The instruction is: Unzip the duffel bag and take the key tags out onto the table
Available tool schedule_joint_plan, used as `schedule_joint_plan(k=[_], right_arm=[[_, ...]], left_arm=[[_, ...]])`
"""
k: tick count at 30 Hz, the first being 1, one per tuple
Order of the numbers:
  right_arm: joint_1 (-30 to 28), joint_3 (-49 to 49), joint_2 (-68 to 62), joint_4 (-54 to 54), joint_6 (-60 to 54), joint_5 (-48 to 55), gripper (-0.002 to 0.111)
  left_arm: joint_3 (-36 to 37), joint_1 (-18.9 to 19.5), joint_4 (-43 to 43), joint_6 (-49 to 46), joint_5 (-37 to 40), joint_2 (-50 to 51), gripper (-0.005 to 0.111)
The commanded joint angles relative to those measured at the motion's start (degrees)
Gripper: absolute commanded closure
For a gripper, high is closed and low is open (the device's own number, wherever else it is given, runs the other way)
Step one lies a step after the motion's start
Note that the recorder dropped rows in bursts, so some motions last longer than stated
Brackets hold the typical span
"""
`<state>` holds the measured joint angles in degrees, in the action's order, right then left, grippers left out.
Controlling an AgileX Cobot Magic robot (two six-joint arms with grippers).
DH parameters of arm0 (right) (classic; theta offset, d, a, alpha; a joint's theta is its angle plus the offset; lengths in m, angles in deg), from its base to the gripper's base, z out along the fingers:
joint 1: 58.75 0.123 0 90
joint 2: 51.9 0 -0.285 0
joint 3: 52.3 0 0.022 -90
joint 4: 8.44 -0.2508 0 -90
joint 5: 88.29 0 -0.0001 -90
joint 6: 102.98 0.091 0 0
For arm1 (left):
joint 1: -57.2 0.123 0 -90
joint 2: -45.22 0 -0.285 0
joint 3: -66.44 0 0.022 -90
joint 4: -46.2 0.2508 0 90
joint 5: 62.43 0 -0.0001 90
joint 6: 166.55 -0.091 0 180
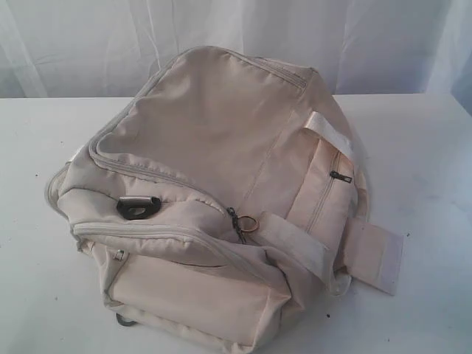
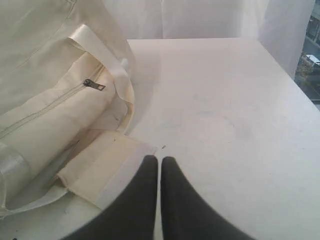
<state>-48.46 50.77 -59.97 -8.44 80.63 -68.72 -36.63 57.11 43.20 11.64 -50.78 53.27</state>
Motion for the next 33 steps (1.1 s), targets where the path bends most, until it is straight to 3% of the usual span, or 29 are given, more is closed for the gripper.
schedule_joint_plan(k=[1,20,33], right_arm=[[-0.3,-0.3,0.3,0.0,0.0,-0.1,0.105],[-0.3,-0.3,0.3,0.0,0.0,-0.1,0.105],[3.4,-0.3,0.3,0.0,-3.6,0.1,0.105]], left_arm=[[0.3,0.1,0.0,0.3,-0.1,-0.3,0.106],[0.3,0.0,0.0,0.3,-0.1,-0.3,0.106],[0.3,0.0,0.0,0.3,-0.1,-0.3,0.106]])
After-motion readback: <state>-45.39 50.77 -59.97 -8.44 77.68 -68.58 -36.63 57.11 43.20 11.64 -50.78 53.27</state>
